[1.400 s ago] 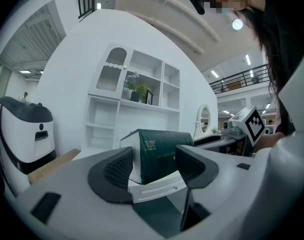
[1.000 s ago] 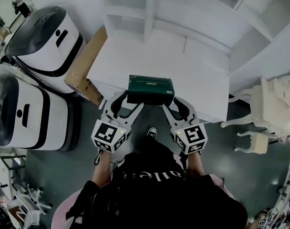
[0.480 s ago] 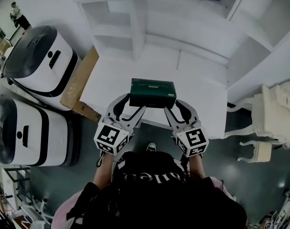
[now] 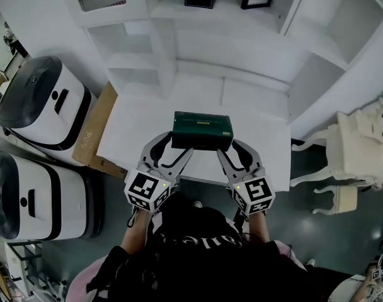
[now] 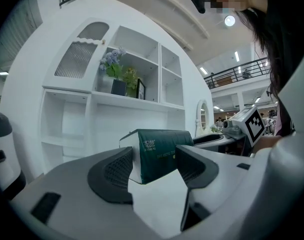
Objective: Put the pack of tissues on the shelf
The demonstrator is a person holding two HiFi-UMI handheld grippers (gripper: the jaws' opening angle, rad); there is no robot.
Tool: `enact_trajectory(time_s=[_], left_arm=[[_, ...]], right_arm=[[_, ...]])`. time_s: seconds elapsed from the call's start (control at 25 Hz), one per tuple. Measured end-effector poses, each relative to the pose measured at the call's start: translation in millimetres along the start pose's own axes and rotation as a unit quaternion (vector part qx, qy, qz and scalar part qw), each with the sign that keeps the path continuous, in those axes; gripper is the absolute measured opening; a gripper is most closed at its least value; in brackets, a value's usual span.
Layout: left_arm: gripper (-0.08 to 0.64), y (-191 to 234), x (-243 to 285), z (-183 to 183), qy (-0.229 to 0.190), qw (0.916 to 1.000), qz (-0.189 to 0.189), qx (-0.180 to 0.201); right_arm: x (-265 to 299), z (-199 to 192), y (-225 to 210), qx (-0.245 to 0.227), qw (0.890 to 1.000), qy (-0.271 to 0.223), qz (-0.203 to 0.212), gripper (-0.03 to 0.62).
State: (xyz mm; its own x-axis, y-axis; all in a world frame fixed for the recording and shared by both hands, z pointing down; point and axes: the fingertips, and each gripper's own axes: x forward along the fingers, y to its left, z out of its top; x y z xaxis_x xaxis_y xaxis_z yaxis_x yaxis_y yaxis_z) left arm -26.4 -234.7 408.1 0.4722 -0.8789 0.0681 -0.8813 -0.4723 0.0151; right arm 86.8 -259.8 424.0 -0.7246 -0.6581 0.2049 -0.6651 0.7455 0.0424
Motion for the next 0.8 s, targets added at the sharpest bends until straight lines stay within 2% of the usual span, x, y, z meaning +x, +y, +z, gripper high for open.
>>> enact_trajectory(time_s=[0.4, 0.8], left_arm=[[0.268, 15.4, 50.5, 27.3, -0.020, 0.9981, -0.058, 0.011], [0.268, 37.5, 108.7, 108.7, -0.093, 0.9872, -0.110, 0.067]], right_arm=[[10.8, 32.3, -41.0, -0.020, 0.998, -0.015, -0.059, 0.189], [26.0, 107.6, -93.2, -0.054, 0.988, -0.067, -0.125, 0.189]])
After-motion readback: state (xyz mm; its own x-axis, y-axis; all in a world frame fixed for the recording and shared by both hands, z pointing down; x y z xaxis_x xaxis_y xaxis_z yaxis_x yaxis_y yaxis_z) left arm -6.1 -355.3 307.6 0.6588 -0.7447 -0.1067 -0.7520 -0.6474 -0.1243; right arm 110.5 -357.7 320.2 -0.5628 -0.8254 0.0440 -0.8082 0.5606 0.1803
